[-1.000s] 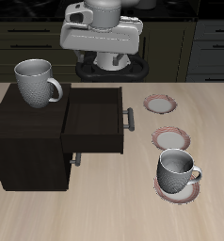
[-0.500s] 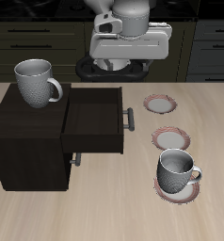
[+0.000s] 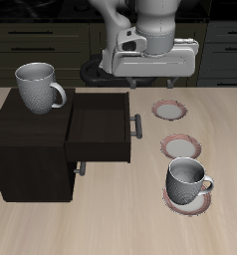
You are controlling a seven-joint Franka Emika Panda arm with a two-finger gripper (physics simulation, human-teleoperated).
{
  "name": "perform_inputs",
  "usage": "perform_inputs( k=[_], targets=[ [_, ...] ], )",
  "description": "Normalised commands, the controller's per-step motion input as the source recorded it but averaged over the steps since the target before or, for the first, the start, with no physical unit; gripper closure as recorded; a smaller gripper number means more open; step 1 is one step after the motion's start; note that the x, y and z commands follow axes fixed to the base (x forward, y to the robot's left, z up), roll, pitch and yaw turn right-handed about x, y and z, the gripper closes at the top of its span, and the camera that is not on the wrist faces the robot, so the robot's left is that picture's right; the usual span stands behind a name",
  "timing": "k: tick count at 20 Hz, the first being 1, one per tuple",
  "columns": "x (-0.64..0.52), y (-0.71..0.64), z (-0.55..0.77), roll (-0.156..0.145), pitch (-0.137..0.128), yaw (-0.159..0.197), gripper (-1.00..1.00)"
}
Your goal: Place the porcelain mug that is in the drawer onto the top of the cabinet and close the drawer
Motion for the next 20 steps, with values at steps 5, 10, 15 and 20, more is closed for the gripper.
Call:
perform_inputs(
  k=[5,10,15,20],
  targets=[
    [0.11,0.16,-0.32,0.015,0.048,0.003,-1.0],
    [0.06,0.15,-0.12,0.011,0.024,-0.006,-1.0],
    [0.04,0.26,-0.31,0.036,0.041,0.014,-1.0],
    [0.06,0.12,-0.28,0.019,0.039,-0.018,-1.0]
  ],
)
